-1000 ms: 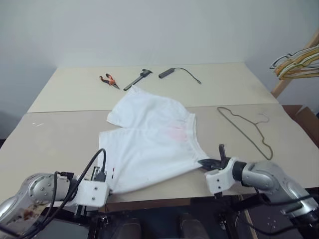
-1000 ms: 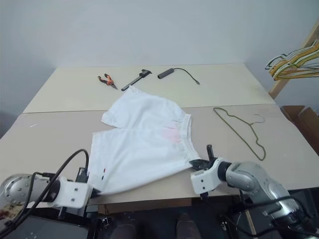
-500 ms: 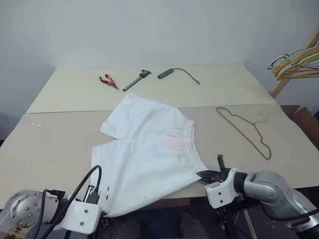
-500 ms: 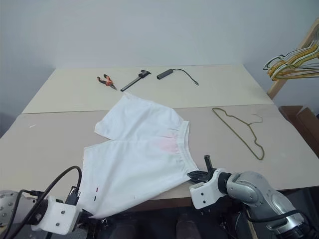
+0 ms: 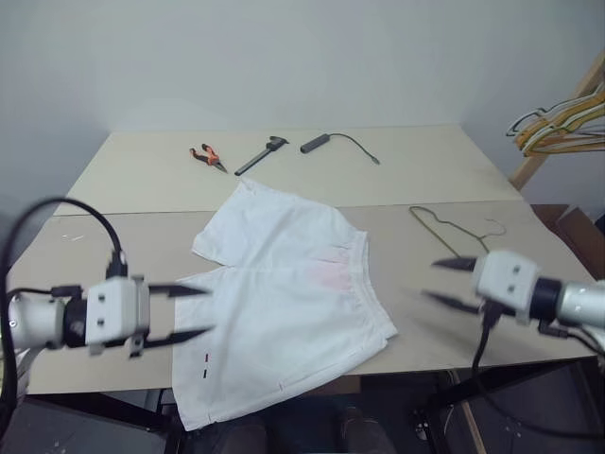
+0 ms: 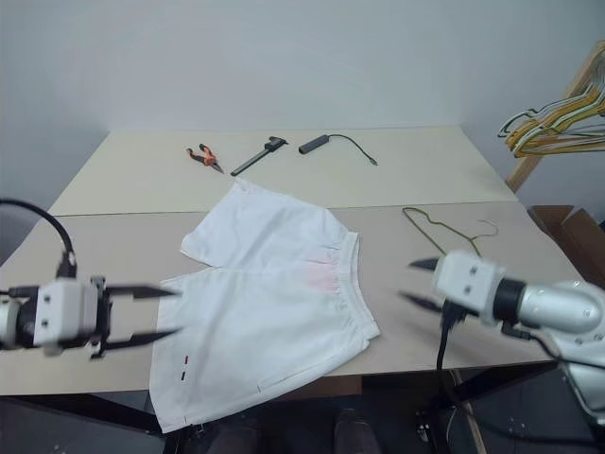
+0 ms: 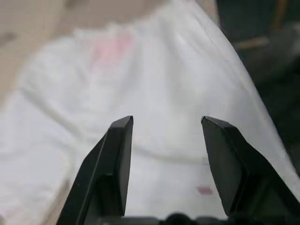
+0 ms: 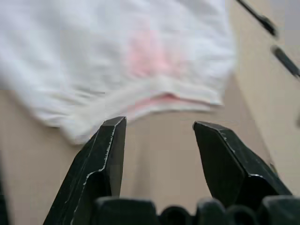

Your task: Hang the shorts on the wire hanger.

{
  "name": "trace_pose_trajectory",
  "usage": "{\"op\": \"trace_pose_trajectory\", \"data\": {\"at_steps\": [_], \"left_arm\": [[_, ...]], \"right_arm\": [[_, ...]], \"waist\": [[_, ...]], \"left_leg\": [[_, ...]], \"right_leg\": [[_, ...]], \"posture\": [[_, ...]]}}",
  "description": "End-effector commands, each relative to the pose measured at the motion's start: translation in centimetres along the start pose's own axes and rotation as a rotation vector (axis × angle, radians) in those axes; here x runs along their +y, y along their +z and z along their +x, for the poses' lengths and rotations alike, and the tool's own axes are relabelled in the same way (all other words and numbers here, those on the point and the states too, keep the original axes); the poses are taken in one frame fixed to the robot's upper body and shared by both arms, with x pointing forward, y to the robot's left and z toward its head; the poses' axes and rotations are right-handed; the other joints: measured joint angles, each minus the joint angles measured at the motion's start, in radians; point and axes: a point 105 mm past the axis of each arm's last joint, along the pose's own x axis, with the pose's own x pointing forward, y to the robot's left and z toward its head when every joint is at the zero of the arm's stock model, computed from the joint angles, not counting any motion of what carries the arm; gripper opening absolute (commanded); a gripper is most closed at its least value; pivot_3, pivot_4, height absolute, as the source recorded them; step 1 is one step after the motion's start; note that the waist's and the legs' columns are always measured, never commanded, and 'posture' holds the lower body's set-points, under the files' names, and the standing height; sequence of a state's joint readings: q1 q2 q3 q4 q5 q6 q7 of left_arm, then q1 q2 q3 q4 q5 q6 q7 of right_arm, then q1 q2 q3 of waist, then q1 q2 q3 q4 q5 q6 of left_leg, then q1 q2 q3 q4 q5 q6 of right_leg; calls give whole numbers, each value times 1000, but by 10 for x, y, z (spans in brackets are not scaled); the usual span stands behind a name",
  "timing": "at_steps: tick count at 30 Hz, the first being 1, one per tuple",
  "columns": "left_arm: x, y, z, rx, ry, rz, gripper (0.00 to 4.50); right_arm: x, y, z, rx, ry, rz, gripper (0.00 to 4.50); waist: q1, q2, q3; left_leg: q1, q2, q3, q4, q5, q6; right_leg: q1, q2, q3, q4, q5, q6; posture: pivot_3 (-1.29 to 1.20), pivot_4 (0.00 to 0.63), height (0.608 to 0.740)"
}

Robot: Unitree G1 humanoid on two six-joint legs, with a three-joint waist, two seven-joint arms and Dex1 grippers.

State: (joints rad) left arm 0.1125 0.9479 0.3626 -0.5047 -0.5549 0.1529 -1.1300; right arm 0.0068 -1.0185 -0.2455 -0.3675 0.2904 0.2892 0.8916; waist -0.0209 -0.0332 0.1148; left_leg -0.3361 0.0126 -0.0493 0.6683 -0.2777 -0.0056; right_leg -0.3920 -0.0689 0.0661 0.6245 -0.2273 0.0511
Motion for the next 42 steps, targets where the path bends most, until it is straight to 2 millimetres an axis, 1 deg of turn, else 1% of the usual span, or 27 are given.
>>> {"op": "trace_pose_trajectory", "data": {"at_steps": [1, 3, 4, 7, 9, 12, 18, 24, 28, 33, 34, 37, 42], "left_arm": [[17, 20, 27, -145, 168, -119, 2514], [22, 28, 38, -200, 223, -182, 2514], [23, 31, 42, -217, 228, -223, 2514], [17, 34, 47, -212, 185, -260, 2514], [14, 32, 49, -190, 170, -251, 2514], [14, 30, 49, -185, 164, -254, 2514], [11, 30, 50, -192, 141, -262, 2514], [9, 31, 52, -195, 116, -260, 2514], [8, 31, 53, -196, 96, -255, 2514], [5, 33, 56, -199, 75, -247, 2514], [5, 33, 56, -200, 73, -246, 2514], [3, 34, 57, -200, 69, -246, 2514], [1, 34, 56, -198, 74, -250, 2514]], "right_arm": [[-38, -33, -9, 181, -214, 138, 2747], [-57, -49, -13, 269, -323, 219, 2747], [-64, -57, -15, 305, -366, 264, 2747], [-81, -82, -19, 436, -485, 389, 2747], [-85, -96, -20, 512, -524, 482, 2747], [-85, -109, -17, 554, -548, 600, 2747], [-85, -120, -9, 556, -531, 822, 2747], [-86, -129, 2, 573, -497, 937, 2747], [-82, -132, 10, 618, -429, 980, 2747], [-84, -129, 21, 631, -383, 1044, 2747], [-84, -129, 22, 635, -380, 1051, 2747], [-84, -137, 21, 692, -397, 1050, 2747], [-84, -139, 23, 707, -383, 1051, 2747]], "waist": [[3, 0, 0], [2, 0, 0], [0, 0, 0], [-19, 1, -1], [-31, 1, -1], [-36, 1, -1], [-50, 2, -1], [-52, 3, 0], [-52, 3, 0], [-57, 6, 3], [-58, 7, 3], [-60, 8, 5], [-59, 9, 6]], "left_leg": [[0, 0, 0, 0, 0, 1], [-2, -2, 0, 1, -1, 1], [-2, -2, 0, 1, -1, 1], [-2, -3, 0, 0, -1, 1], [-1, -3, 0, 0, -1, 1], [-1, -1, 0, 0, -1, 1], [-1, -1, 1, 0, -1, 1], [-1, 0, 1, 0, -1, 2], [-2, 0, 1, 0, -2, 2], [-2, 0, 1, 0, -2, 2], [-2, 0, 1, 0, -2, 2], [-2, 0, 1, 0, -2, 2], [-6, 0, 1, 0, -2, 2]], "right_leg": [[0, 0, 0, 0, 0, 0], [-1, -1, 1, 0, 5, -7], [-2, -2, 1, 0, 5, -7], [-3, -2, 3, 1, 5, -7], [-3, -1, 3, 2, 5, -7], [-2, 1, 3, 1, 5, -7], [-3, 2, 4, 1, 5, -8], [-3, 3, 4, 1, 5, -8], [-3, 3, 4, 0, 5, -7], [-4, 4, 5, 0, 5, -7], [-4, 4, 5, 0, 5, -7], [-4, 4, 5, 0, 5, -8], [-8, 3, 5, 0, 5, -8]], "posture": [[-34, 76, 740], [-43, 74, 740], [-48, 75, 740], [-51, 73, 740], [-53, 73, 740], [-52, 75, 740], [-52, 86, 740], [-55, 91, 740], [-57, 96, 740], [-58, 103, 740], [-57, 106, 740], [-53, 111, 740], [-43, 117, 740]]}}
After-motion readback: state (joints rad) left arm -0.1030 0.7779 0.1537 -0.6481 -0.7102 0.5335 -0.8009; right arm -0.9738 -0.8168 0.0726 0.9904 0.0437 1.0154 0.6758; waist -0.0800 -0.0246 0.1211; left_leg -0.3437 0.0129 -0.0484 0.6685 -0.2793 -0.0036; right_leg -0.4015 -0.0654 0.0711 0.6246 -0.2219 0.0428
